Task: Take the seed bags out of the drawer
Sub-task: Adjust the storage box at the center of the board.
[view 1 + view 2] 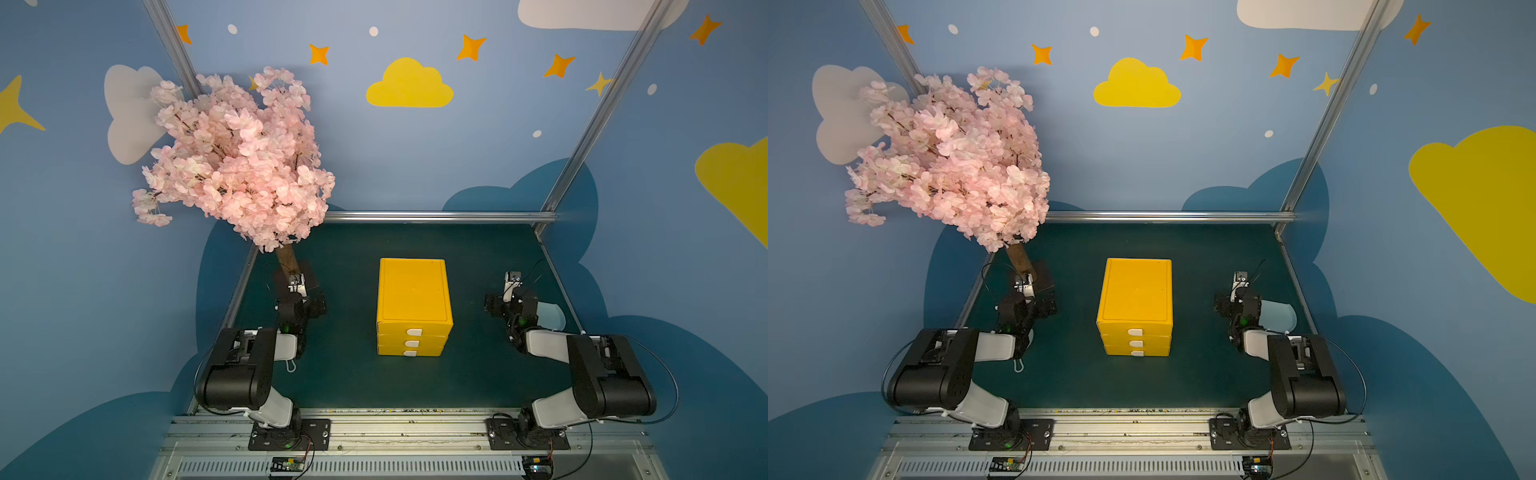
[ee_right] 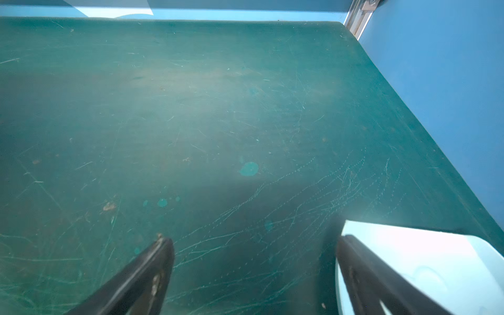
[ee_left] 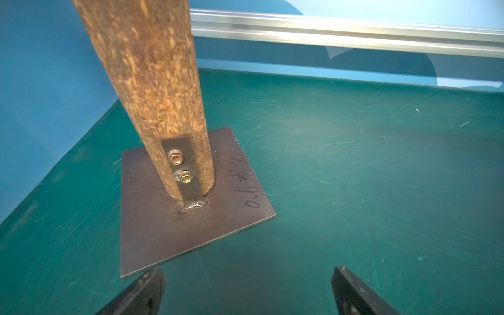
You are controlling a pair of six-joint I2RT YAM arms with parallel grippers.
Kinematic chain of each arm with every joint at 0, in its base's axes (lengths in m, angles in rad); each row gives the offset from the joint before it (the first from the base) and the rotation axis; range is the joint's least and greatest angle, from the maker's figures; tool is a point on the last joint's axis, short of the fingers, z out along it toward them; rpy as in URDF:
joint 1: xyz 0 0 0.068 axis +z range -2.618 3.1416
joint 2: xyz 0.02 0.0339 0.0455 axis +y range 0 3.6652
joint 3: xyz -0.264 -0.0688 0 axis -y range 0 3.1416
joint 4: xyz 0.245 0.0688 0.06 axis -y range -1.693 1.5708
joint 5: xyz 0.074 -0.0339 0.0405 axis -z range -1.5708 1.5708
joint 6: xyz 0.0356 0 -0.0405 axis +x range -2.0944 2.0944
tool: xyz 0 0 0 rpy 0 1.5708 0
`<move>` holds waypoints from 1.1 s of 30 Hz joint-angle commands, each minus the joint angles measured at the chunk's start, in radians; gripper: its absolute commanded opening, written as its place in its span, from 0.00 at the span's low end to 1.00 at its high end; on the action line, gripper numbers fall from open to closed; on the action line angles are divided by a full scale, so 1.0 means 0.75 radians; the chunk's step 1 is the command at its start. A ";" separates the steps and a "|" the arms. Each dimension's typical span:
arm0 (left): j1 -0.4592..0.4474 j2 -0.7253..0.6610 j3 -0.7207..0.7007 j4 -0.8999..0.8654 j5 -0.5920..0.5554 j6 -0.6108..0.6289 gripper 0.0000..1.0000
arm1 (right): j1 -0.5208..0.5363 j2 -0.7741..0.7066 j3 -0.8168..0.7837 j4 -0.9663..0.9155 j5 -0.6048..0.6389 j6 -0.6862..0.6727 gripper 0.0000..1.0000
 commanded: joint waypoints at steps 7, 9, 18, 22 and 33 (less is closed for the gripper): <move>-0.005 -0.025 0.010 0.011 -0.009 0.019 1.00 | -0.004 -0.028 0.017 -0.005 -0.008 -0.002 0.98; -0.005 -0.027 0.010 0.011 -0.009 0.018 1.00 | -0.004 -0.027 0.017 -0.006 -0.008 -0.002 0.98; -0.004 -0.025 0.010 0.011 -0.011 0.017 1.00 | -0.007 -0.027 0.019 -0.009 -0.016 -0.003 0.98; -0.005 -0.026 0.011 0.009 -0.013 0.015 1.00 | -0.026 -0.031 0.022 -0.022 -0.051 0.000 0.98; -0.214 -0.293 0.391 -1.012 -0.611 -0.260 1.00 | -0.011 -0.290 0.264 -0.626 0.032 0.154 0.98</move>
